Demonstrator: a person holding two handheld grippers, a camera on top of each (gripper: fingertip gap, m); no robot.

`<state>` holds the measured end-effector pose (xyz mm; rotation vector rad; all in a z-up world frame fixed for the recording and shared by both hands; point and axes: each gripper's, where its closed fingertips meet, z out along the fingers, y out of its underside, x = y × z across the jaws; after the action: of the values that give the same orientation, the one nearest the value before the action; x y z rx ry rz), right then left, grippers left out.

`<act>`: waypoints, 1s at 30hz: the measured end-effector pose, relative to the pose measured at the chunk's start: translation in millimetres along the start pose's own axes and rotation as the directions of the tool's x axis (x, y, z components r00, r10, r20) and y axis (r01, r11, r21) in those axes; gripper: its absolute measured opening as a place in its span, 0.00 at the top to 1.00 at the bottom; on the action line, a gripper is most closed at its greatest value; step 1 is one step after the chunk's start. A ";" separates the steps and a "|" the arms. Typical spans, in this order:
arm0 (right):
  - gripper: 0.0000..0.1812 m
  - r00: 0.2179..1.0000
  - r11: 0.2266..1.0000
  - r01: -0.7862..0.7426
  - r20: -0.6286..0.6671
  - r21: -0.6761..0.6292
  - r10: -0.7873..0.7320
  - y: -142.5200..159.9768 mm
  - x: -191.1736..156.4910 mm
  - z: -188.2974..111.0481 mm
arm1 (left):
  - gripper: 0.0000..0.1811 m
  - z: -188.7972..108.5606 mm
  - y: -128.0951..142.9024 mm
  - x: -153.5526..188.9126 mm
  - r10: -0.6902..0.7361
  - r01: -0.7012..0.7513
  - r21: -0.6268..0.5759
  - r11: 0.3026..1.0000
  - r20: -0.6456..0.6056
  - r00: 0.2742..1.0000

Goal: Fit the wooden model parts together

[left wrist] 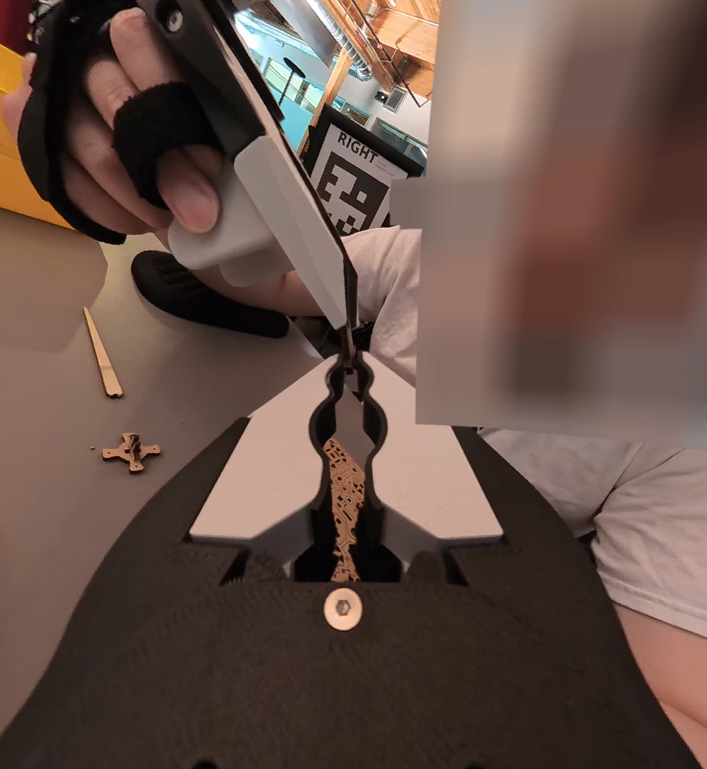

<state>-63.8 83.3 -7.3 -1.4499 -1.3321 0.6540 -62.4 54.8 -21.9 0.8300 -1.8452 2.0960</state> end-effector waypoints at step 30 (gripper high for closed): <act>0.96 0.894 0.763 -0.439 -0.319 -0.474 0.316 120.7 0.4 -39.8 | 0.90 -21.1 -9.1 -37.6 -0.039 0.023 0.077 0.997 0.209 0.977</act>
<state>18.7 86.7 -104.0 -2.2271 -1.0898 0.3577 -32.6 84.0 -36.0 1.1321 -1.8497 2.1407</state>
